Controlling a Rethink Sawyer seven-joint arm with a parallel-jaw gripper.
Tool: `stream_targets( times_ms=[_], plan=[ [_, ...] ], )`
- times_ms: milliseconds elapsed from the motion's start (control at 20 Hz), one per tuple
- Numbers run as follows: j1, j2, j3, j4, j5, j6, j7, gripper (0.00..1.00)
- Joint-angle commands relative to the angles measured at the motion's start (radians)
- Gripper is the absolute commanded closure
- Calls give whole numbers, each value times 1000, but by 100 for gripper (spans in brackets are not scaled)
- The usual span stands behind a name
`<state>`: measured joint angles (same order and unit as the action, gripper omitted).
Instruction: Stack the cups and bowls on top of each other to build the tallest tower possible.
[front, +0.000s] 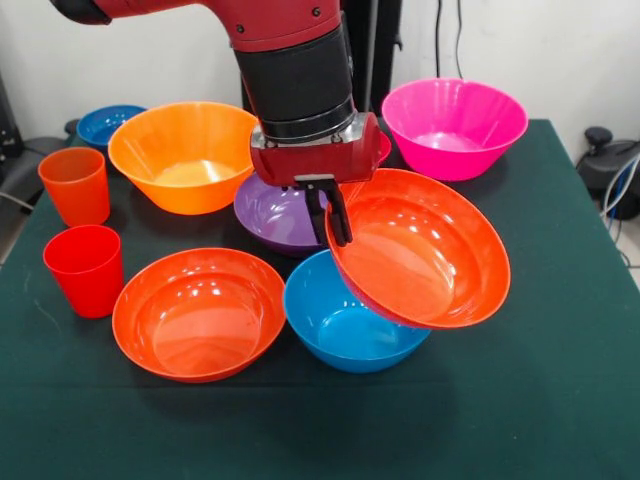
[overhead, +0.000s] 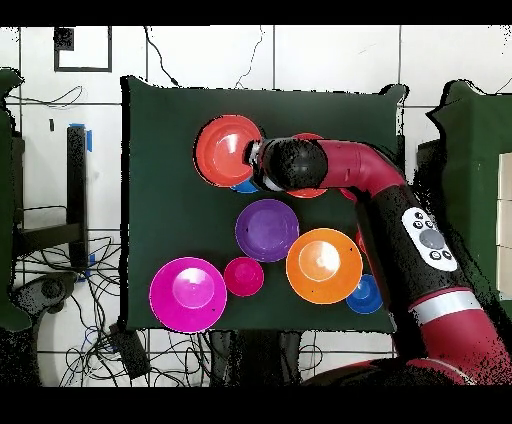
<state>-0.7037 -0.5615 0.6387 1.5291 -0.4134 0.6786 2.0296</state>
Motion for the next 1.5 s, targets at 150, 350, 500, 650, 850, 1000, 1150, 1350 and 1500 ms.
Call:
stream_targets(
  times_ms=[150,350,500,650,850,1000,1150,1350,1500],
  plan=[
    [-2,62,42,-44,-93,114,-322,100],
    [-5,68,41,-57,-98,118,-332,100],
    [-6,73,39,-66,-102,119,-341,100],
    [-6,76,35,-74,-105,118,-347,100],
    [-5,77,29,-79,-107,116,-353,100],
    [-4,81,27,-80,-108,108,-357,100],
    [-9,83,25,-76,-112,103,-362,100],
    [-29,65,30,-44,-104,112,-371,100],
    [-44,39,28,-9,-92,125,-360,100]
  ],
)
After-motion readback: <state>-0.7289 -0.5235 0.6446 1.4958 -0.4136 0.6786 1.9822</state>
